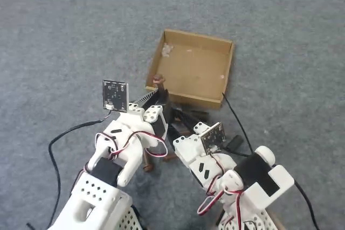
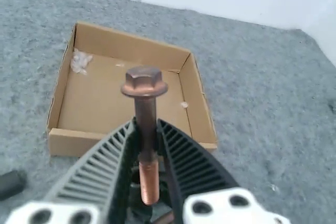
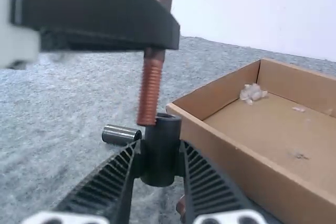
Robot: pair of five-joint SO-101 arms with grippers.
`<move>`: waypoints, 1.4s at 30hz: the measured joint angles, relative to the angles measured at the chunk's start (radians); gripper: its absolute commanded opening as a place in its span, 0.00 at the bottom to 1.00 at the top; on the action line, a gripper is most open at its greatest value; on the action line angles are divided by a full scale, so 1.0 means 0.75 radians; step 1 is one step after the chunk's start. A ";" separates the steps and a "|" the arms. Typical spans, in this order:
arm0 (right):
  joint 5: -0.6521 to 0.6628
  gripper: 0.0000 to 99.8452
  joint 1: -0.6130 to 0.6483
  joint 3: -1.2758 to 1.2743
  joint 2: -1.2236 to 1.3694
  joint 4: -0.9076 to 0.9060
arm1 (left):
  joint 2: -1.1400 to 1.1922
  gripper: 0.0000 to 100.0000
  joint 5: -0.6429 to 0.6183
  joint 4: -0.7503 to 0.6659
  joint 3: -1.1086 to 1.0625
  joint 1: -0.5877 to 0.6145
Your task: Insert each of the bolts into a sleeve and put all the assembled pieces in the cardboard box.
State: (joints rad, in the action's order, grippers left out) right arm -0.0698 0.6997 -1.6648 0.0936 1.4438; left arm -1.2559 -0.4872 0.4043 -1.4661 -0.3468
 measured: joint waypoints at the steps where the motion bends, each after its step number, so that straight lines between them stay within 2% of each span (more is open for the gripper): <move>1: 0.000 0.01 0.000 0.000 0.000 0.000 | 0.000 0.01 0.000 0.000 0.000 -0.002; 11: 0.000 0.01 0.039 0.000 0.000 0.000 | 0.000 0.01 0.002 0.000 0.000 -0.002; 18: 0.000 0.01 0.039 0.000 0.000 0.000 | 0.072 0.01 0.074 -0.162 0.000 0.100; 24: 0.000 0.01 0.041 0.000 0.002 -0.002 | 0.333 0.01 0.074 -0.194 0.063 0.100; 42: 0.000 0.01 0.041 0.000 0.002 -0.002 | 0.346 0.01 0.082 -0.205 0.074 0.057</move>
State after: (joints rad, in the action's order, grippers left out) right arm -0.0698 0.7304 -1.6648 0.0951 1.4423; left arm -0.9966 -0.4258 0.2509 -1.4108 -0.3038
